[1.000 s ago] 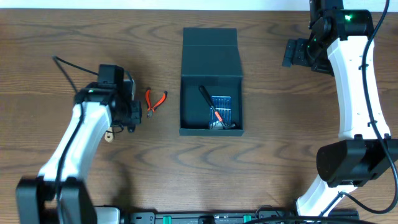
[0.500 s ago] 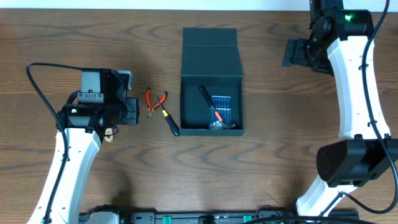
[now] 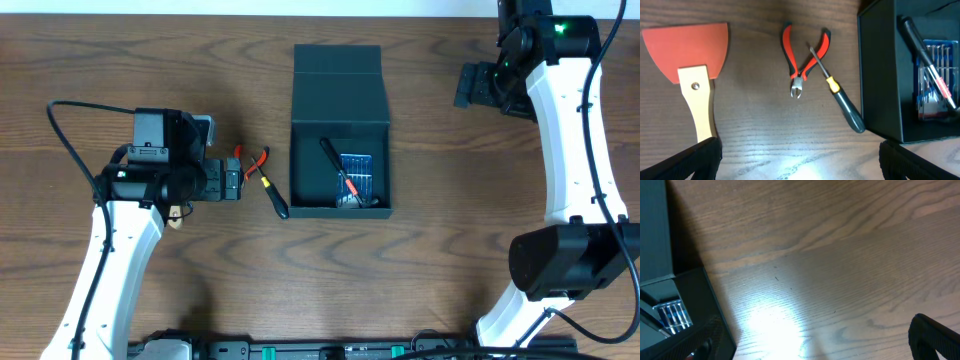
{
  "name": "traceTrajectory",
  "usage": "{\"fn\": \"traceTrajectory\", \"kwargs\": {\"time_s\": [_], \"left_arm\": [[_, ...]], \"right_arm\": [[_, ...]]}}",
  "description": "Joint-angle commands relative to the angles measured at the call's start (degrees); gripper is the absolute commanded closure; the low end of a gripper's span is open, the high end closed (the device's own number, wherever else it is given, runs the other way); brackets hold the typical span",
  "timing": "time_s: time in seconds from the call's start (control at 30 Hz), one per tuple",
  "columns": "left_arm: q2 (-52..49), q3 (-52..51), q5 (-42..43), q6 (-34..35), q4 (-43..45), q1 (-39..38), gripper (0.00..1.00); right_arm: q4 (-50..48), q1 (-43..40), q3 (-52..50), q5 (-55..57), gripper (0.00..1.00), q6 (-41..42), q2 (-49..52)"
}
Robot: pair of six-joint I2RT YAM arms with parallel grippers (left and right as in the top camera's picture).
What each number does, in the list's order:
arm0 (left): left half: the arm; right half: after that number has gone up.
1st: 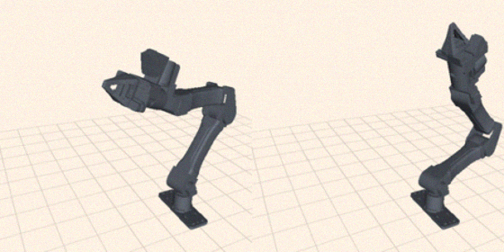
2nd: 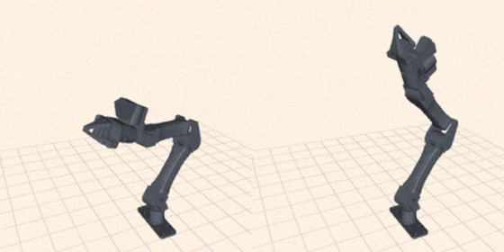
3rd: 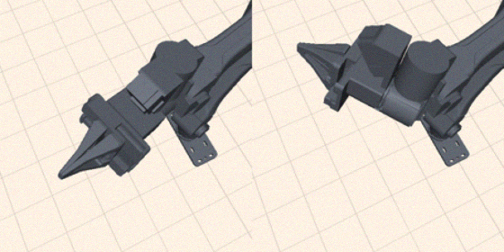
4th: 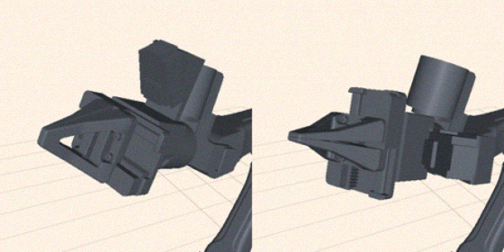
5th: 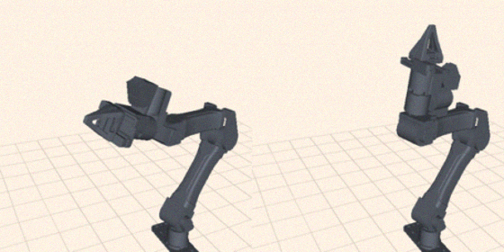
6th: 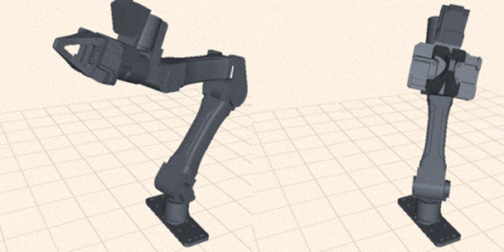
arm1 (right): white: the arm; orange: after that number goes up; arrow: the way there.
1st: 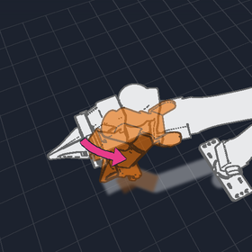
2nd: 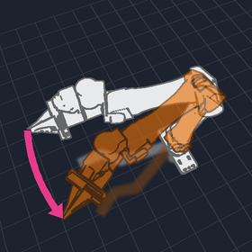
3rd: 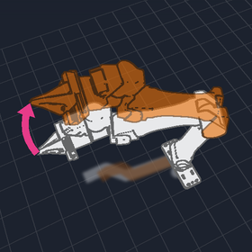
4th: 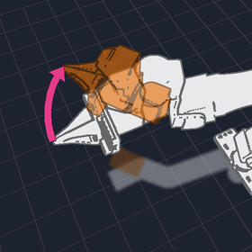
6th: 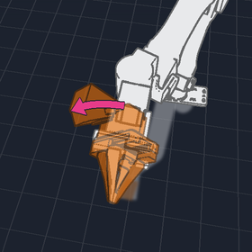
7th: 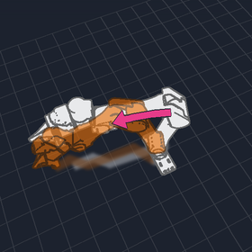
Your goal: Pack container
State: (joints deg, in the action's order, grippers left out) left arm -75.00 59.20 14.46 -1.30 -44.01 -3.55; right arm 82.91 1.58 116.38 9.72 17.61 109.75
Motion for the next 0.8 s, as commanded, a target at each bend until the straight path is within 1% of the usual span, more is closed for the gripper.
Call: {"fn": "traceTrajectory", "kwargs": {"time_s": [0.0, 0.1, 0.17, 0.23, 0.4, 0.43, 0.57, 0.77], "left_arm": [[-1.36, 1.01, 0.09, 0.07, -1.03, -0.17, 0.01], [-2.95, 0.83, 0.07, 1.68, -1.75, -0.17, 0.01], [-4.66, 0.61, 0.09, 4.48, -2.25, -0.17, 0.01], [-6.84, 0.35, 0.07, 7.82, -2.45, -0.17, 0.01], [-13.25, 0.26, 0.13, 18.91, -2.14, -0.94, 0.01], [-14.91, 0.26, 0.13, 21.16, -1.81, -1.68, 0.01], [-18.60, 0.26, 0.15, 26.16, 0.04, -4.96, 0.01], [-20.70, 0.26, 0.07, 33.20, 4.59, -10.73, 0.01]], "right_arm": [[0.09, -0.07, 1.05, 0.57, 0.01, 0.81, -0.39], [0.09, -0.04, 1.05, 0.57, 0.01, 0.81, -0.39], [0.09, -0.04, 1.05, 0.57, 0.01, 0.81, -0.39], [0.09, -0.04, 1.05, 0.57, 0.01, 0.81, -0.39], [0.09, -0.04, 1.05, 0.57, 0.01, 0.81, -0.39], [0.09, -0.04, 1.05, 0.57, 0.01, 0.81, -0.39], [0.09, -0.04, 1.05, 0.57, 0.01, 0.81, -0.39], [0.09, -0.04, 1.05, 0.57, 0.01, 0.81, -0.39]]}}
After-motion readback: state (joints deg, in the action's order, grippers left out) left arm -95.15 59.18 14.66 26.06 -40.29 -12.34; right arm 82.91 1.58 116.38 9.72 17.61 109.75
